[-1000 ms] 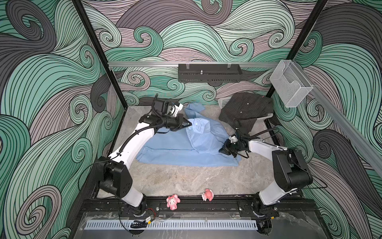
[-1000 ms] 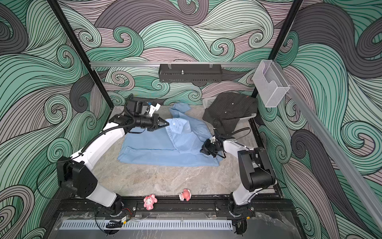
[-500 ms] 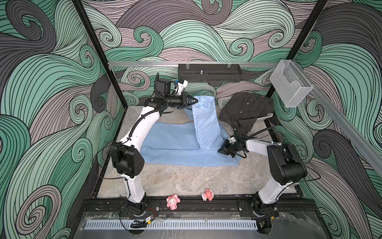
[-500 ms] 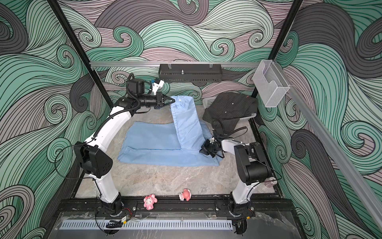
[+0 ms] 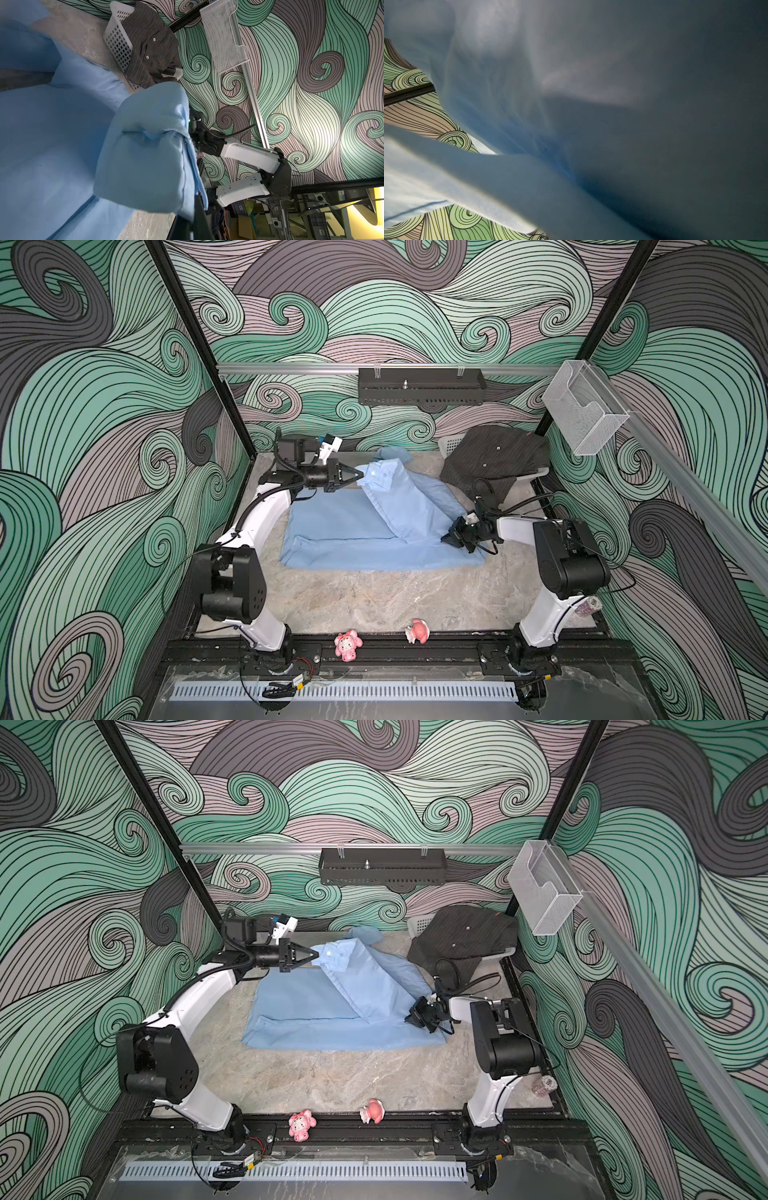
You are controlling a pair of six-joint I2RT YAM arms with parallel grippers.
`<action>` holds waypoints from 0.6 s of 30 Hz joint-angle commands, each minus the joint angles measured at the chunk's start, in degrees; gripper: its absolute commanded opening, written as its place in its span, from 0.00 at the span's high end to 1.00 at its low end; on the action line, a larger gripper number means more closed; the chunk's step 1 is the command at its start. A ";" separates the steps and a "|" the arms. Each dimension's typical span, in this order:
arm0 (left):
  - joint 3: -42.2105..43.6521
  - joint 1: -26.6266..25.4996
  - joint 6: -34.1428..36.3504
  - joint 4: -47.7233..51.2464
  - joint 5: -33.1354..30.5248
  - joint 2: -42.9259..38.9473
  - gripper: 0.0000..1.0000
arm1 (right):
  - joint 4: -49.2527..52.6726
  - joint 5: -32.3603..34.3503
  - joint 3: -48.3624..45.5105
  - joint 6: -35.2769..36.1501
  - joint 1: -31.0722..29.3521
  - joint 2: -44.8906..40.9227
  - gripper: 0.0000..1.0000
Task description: Fold and stack the long sleeve shirts
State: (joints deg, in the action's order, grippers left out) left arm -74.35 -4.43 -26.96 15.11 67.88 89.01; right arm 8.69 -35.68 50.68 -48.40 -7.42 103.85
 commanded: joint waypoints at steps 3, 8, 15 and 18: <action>5.59 2.49 16.94 1.89 4.83 -9.21 1.00 | 1.59 1.66 -0.84 1.16 0.70 1.35 1.00; 6.32 3.07 17.26 -7.51 3.85 -12.79 1.00 | 1.38 0.97 -1.24 0.96 1.00 1.74 1.00; -13.34 -2.84 18.38 -10.09 4.37 -0.80 1.00 | -2.24 -1.20 -1.97 -2.49 0.92 0.66 1.00; -20.58 -6.20 18.81 -10.30 7.85 5.67 1.00 | -3.78 -2.10 -2.41 -4.25 0.92 -0.28 1.00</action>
State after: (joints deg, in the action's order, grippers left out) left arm -89.97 -8.38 -10.31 7.22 71.96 90.74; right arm 5.98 -38.13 49.36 -50.43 -6.83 104.09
